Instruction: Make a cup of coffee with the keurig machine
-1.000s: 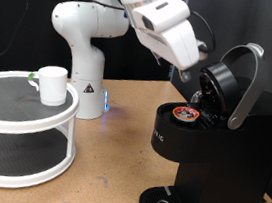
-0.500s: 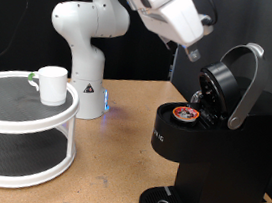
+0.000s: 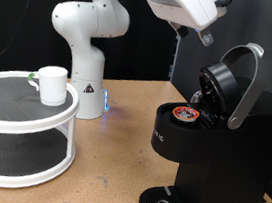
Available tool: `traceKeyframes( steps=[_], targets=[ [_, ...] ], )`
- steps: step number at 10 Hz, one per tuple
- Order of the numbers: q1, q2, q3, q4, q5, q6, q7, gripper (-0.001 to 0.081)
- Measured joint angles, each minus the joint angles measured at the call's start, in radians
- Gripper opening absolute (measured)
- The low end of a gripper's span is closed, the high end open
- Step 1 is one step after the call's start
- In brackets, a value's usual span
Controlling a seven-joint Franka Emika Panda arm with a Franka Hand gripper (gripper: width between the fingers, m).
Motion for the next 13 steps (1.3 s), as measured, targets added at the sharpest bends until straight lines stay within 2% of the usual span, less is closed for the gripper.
traceKeyframes(
  steps=[8, 10, 13],
  targets=[
    [-0.011, -0.001, -0.052, 0.011, 0.024, -0.046, -0.042, 0.0805],
    [-0.004, 0.0, -0.033, 0.007, 0.033, -0.024, -0.028, 0.0805],
    [0.021, 0.009, 0.033, 0.011, 0.06, 0.042, 0.063, 0.0805]
  ],
)
